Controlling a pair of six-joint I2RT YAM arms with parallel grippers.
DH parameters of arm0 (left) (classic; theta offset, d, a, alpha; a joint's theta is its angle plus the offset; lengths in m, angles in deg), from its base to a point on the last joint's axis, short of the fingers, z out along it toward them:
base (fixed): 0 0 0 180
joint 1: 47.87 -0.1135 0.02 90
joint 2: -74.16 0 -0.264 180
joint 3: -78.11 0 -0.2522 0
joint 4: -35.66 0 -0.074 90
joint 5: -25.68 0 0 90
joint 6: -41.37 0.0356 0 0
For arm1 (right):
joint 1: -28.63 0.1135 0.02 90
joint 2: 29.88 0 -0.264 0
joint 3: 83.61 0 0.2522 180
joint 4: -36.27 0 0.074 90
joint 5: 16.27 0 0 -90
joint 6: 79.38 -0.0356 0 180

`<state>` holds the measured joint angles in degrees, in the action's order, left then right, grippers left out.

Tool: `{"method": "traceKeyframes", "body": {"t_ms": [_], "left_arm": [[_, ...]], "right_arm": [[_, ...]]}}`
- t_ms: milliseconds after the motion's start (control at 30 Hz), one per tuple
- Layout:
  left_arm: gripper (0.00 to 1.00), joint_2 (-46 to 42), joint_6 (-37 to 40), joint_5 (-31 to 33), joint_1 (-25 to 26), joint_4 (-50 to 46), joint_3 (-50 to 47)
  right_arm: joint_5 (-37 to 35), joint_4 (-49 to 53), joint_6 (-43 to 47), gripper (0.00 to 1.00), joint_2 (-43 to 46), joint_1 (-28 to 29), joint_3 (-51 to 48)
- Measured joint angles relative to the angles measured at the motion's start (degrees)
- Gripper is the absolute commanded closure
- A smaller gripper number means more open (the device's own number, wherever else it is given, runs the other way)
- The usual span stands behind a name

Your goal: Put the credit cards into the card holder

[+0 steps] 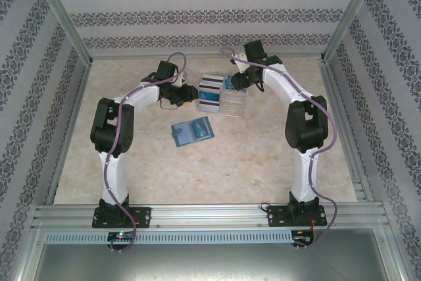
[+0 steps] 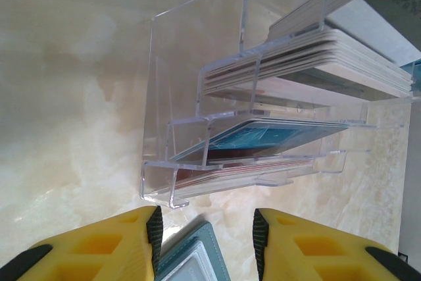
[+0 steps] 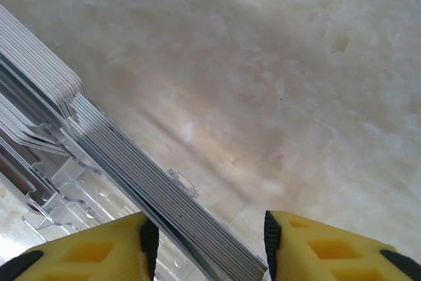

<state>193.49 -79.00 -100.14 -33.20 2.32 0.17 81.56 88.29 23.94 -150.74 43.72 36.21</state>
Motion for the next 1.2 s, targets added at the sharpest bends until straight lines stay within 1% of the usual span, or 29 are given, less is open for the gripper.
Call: {"method": "traceKeyframes", "body": {"t_ms": [100,167,233,267,333,400,500,667,900,1067,1100,1133,1167,1200], "left_arm": [[0.57,0.0,0.0,0.0,0.0,-0.2,0.0],[0.57,0.0,0.0,0.0,0.0,-0.2,0.0],[0.57,0.0,0.0,0.0,0.0,-0.2,0.0],[0.57,0.0,0.0,0.0,0.0,-0.2,0.0],[0.57,0.0,0.0,0.0,0.0,-0.2,0.0],[0.57,0.0,0.0,0.0,0.0,-0.2,0.0],[0.57,0.0,0.0,-0.1,0.0,-0.2,0.0],[0.57,0.0,0.0,-0.1,0.0,-0.2,0.0],[0.57,0.0,0.0,-0.1,0.0,-0.5,0.0],[0.57,0.0,0.0,-0.1,0.0,-0.6,0.0],[0.57,0.0,0.0,-0.1,0.0,-0.6,0.0],[0.57,0.0,0.0,-0.1,0.0,-0.6,0.0],[0.57,0.0,0.0,-0.1,0.0,-0.6,0.0],[0.57,0.0,0.0,-0.1,0.0,-0.6,0.1]], "right_arm": [[0.4,0.0,-0.1,0.56,0.1,0.0,0.0],[0.6,0.0,-0.1,0.6,0.1,-0.1,0.0],[1.0,0.0,-0.2,0.61,0.2,-0.3,0.0],[1.2,0.0,-0.2,0.63,0.2,-0.4,0.0],[1.7,-0.1,-0.3,0.64,0.2,-0.6,0.0],[2.1,-0.1,-0.5,0.71,0.3,-0.7,0.0],[3.0,0.0,-0.7,0.76,0.4,-1.0,0.0],[5.7,0.5,-1.0,0.76,0.6,-1.7,0.7],[11.0,3.1,-1.0,0.76,0.4,-3.8,4.2],[13.5,4.1,-1.4,0.79,-0.4,-4.6,5.3],[13.8,4.3,-1.4,0.78,-0.8,-4.6,5.5],[14.0,4.4,-1.4,0.73,-1.0,-4.6,5.6],[14.2,4.6,-1.4,0.59,-1.3,-4.6,5.6],[14.1,4.8,-1.3,0.51,-1.5,-4.4,5.6]]}}
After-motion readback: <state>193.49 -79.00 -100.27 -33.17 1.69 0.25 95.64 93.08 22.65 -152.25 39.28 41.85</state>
